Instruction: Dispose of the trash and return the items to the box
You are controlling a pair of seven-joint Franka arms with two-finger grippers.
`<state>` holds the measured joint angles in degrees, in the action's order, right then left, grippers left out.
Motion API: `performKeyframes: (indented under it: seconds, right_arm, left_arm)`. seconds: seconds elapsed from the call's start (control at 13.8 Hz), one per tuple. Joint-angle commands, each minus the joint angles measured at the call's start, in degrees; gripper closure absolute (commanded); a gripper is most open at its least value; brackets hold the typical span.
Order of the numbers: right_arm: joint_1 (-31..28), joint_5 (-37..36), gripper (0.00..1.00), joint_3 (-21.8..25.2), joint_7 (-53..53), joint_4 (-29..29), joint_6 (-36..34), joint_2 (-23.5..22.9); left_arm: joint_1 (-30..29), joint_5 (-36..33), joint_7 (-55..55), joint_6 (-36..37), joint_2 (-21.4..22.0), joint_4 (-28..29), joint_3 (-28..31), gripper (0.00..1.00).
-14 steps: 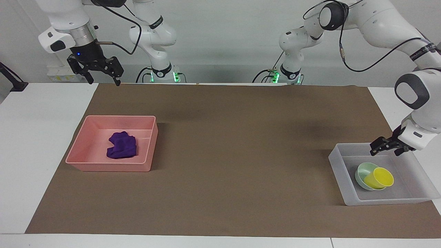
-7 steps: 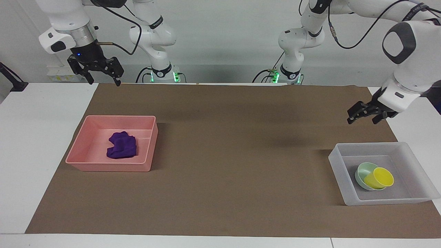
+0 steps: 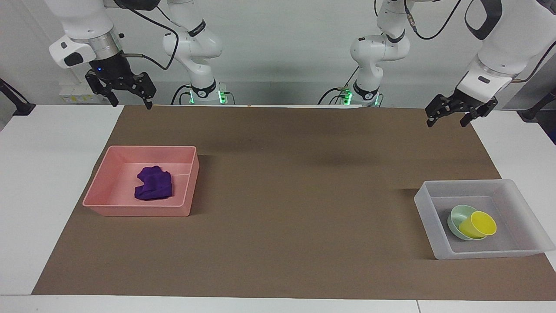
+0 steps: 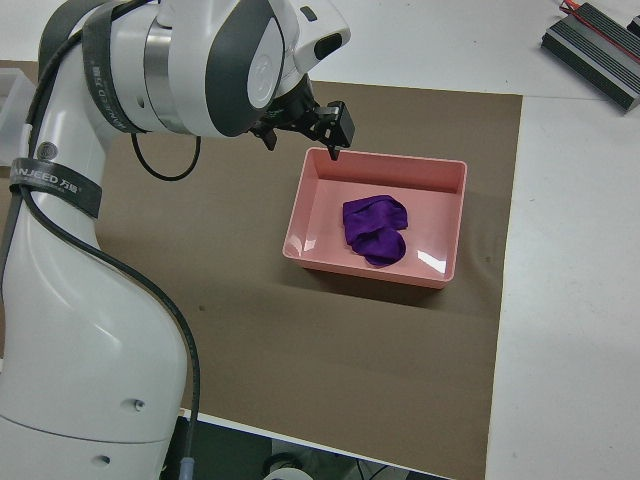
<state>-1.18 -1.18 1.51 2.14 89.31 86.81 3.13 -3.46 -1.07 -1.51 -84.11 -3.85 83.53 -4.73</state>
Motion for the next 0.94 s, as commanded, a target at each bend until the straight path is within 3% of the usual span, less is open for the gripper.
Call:
performKeyframes:
  seconds: [0.0, 0.87]
  right_arm:
    - [-1.28, 0.03, 0.0, -0.81, -0.83, 1.75, 1.69, 0.99]
    - [-2.07, 0.12, 0.0, -0.72, -1.17, 3.77, 1.78, 1.96]
  left_arm:
    - [-2.42, -0.43, -1.21, -7.43, 7.78, 12.93, 0.08, 0.0]
    - [1.62, 0.01, -0.51, -3.79, 7.27, 10.34, 1.22, 0.0]
